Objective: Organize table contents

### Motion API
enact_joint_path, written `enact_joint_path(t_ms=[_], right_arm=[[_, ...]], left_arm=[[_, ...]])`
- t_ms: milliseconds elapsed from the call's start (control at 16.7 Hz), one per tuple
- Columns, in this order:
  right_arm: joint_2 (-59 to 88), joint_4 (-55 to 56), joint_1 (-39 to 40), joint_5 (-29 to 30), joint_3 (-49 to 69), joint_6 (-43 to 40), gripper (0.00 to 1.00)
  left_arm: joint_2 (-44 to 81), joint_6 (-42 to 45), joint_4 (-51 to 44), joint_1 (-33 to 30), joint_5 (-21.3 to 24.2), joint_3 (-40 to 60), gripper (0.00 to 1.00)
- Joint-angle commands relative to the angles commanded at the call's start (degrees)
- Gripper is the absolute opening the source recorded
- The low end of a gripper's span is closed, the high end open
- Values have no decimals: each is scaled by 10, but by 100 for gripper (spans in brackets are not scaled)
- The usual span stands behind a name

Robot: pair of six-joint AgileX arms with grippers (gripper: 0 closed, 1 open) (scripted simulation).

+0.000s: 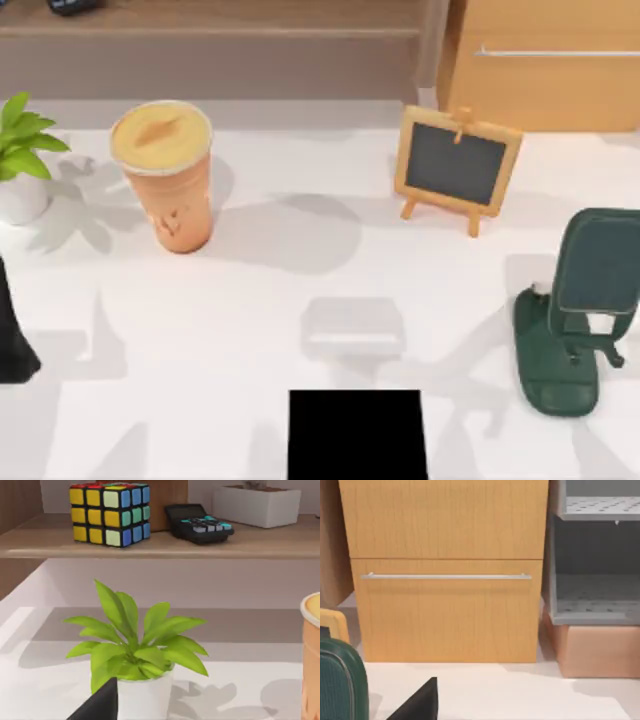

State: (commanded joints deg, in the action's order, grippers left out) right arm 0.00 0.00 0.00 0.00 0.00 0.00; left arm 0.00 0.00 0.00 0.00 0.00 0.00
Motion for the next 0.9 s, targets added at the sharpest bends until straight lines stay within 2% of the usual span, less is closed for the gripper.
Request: enact_joint_path(t_ms=[240,420,660,900], right_arm=[[18,-13,-2,0,17,2,100],[90,-64,-11,0,86,11,100],[266,-172,-30,1,237,31,100],[501,-305,-52,1,426,55,100]], left_arm=[[0,0,0,0,0,0,100],[0,0,0,0,0,0,100],[0,0,0,0,0,0,100],[0,0,0,0,0,0,100]])
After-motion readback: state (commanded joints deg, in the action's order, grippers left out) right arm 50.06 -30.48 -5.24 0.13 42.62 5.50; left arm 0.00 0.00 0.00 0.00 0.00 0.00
